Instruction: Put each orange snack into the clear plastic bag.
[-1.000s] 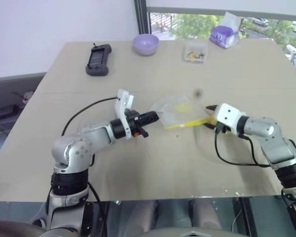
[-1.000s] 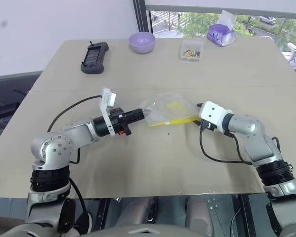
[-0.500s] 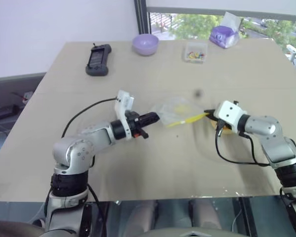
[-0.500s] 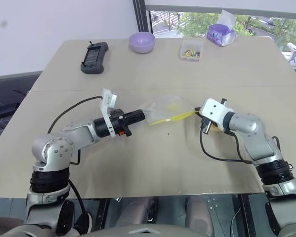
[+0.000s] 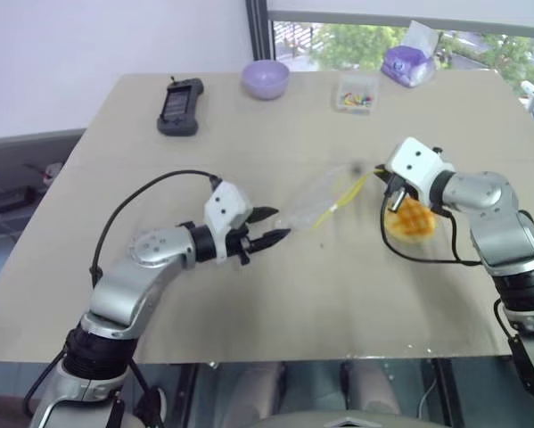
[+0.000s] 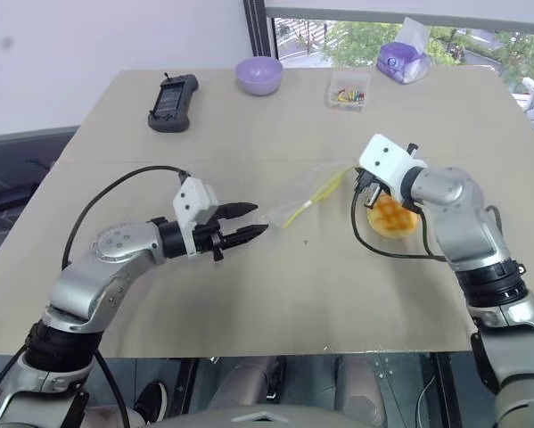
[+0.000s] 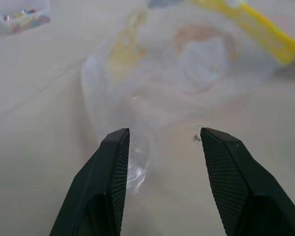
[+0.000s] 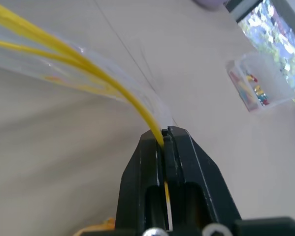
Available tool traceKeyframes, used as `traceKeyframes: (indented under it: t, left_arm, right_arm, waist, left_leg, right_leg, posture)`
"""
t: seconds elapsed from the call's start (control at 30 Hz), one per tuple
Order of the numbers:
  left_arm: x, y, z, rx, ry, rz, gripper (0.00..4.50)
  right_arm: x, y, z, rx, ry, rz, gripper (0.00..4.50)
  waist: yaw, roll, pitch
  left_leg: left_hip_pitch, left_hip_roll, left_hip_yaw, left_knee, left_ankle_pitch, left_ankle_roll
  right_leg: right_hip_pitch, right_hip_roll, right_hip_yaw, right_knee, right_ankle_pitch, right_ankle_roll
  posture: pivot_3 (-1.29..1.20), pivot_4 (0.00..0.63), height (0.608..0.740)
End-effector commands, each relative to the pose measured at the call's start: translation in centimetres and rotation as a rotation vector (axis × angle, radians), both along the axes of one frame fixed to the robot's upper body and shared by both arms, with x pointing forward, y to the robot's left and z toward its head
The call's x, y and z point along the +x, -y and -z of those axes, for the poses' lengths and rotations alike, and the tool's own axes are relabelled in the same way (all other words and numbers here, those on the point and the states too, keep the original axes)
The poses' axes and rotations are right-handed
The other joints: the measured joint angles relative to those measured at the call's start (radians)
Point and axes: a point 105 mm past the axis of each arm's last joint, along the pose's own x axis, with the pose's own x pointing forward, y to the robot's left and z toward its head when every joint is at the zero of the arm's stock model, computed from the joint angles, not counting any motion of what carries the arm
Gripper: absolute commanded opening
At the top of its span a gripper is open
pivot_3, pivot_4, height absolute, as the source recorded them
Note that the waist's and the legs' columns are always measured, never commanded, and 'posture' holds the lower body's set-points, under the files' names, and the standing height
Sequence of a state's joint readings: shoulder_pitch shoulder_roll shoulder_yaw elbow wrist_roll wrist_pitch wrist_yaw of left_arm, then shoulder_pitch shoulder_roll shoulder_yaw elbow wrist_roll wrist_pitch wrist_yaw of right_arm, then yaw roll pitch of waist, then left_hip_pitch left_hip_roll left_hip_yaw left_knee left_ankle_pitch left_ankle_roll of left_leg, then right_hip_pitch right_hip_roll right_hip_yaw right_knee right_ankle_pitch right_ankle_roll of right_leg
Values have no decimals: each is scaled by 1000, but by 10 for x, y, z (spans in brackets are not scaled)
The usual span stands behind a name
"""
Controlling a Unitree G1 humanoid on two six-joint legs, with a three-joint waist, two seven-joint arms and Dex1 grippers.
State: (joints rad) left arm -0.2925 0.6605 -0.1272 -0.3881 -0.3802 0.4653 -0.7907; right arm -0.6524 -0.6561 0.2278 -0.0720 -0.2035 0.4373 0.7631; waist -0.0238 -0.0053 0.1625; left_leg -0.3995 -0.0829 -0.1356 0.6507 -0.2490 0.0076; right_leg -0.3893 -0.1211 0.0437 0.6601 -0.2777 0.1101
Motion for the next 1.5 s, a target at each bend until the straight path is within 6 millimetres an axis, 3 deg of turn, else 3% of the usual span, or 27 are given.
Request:
traceKeyframes:
  t: [0.03,0.33,0.47,0.6,0.8,0.93,1.27,1.5]
  left_arm:
    - [-16,23,-19,-5,117,122,2425]
    - [-24,31,-23,-44,34,148,2425]
    - [-26,29,-25,-34,29,135,2425]
    - [-13,22,-28,-15,84,42,2425]
    - [17,11,-30,59,224,-113,2425]
    - [28,10,-34,61,278,-161,2425]
    - [40,14,-14,176,327,-166,2425]
    - [53,14,-15,183,363,-209,2425]
  right_arm:
    - [5,-12,-16,-34,69,32,0]
    - [15,-28,-19,17,126,162,0]
    - [23,-19,-30,75,221,328,0]
    - [23,-7,-49,100,335,432,0]
    - [6,-23,-26,-64,292,382,0]
    - [0,-31,-10,-75,224,370,0]
    - [-2,-39,-14,-40,207,381,0]
    - [-4,-43,-15,-33,204,362,0]
  waist:
    - [2,0,0]
    - [1,0,0]
    - [-5,0,0]
    - [-9,0,0]
    - [-14,0,0]
    - [-15,0,0]
    - [-16,0,0]
    - [-16,0,0]
  left_leg:
    - [-1,0,0,0,0,0]
    - [-4,0,1,0,0,0]
    - [-4,0,1,0,0,0]
    - [-4,0,1,0,0,0]
    - [-4,-1,2,0,0,0]
    - [-4,-1,2,0,0,0]
    - [-4,-1,2,0,0,0]
    - [-4,-1,2,0,0,0]
  right_leg:
    - [-1,0,0,0,0,0]
    - [-6,1,1,2,0,0]
    - [-7,2,2,3,0,0]
    - [-7,1,2,3,0,0]
    - [-7,2,2,3,0,0]
    - [-7,2,2,3,0,0]
    - [-7,2,2,3,0,0]
    - [-7,2,2,4,0,0]
  posture:
    - [0,150,740]
    - [0,150,740]
    - [0,150,740]
    - [0,150,740]
    - [0,150,740]
    - [0,150,740]
    - [0,150,740]
    - [0,150,740]
